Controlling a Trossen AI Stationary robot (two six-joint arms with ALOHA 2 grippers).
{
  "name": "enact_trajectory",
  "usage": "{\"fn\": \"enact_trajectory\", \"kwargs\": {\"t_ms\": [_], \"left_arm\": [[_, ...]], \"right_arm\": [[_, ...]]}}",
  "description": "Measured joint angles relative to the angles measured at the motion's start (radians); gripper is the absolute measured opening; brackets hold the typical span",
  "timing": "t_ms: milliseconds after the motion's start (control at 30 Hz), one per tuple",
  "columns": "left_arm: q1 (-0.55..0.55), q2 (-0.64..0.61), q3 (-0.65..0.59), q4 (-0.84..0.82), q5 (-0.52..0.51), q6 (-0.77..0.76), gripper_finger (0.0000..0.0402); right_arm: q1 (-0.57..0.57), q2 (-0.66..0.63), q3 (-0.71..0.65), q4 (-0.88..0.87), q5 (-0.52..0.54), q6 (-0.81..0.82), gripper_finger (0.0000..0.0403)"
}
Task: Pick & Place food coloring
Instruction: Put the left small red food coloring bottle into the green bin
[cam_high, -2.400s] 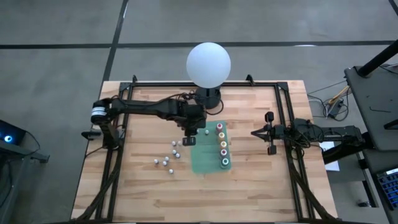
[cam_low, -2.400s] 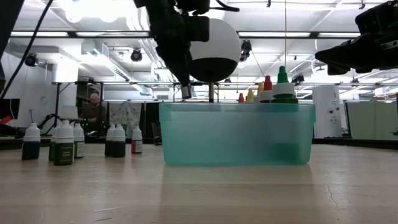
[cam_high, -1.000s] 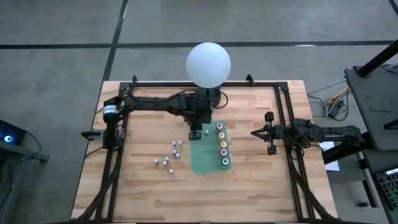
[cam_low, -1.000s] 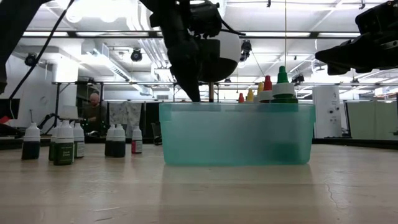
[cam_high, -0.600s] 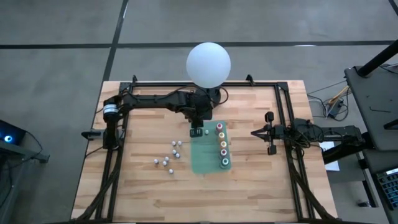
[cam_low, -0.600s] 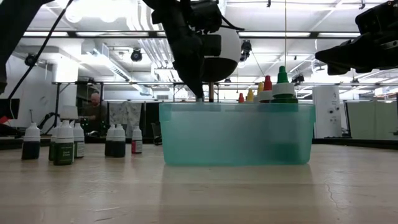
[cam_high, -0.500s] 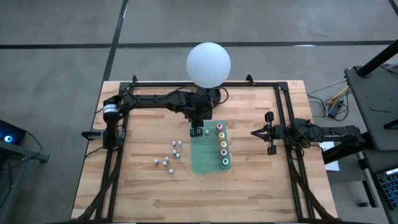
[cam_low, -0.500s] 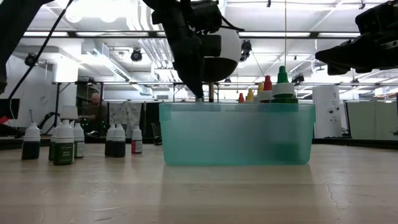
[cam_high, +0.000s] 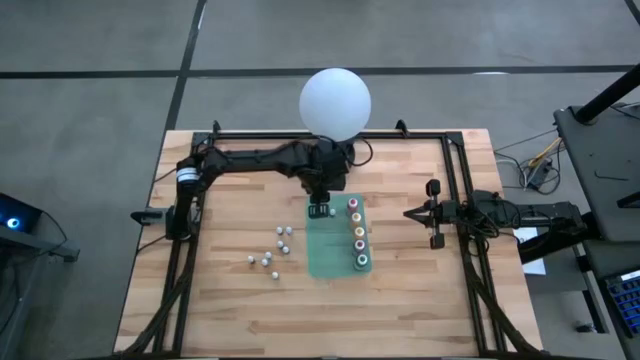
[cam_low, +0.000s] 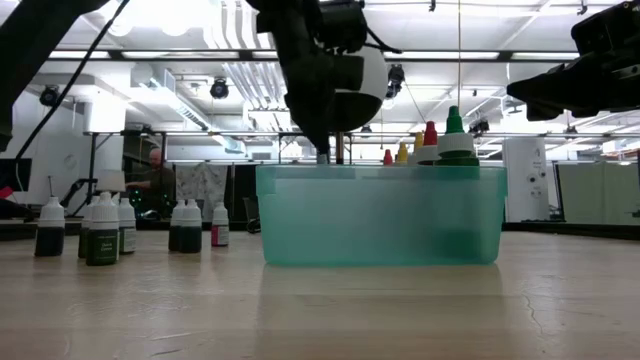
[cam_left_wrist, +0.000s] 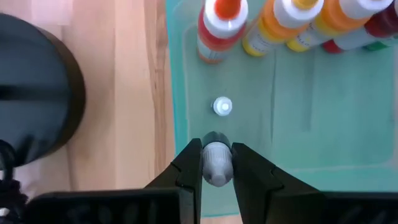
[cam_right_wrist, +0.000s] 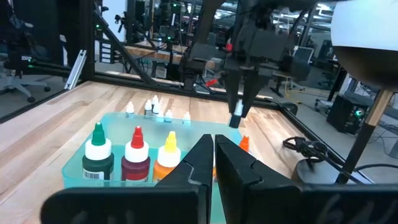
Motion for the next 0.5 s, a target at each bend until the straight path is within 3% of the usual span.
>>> {"fn": "enact_trajectory", "kwargs": {"t_ms": [500], "left_arm": [[-0.002, 0.042, 0.069, -0.054, 0.001, 0.004, 0.0044]], "right_arm": [[0.000, 0.000, 0.000, 0.000, 0.000, 0.000, 0.0009]]}}
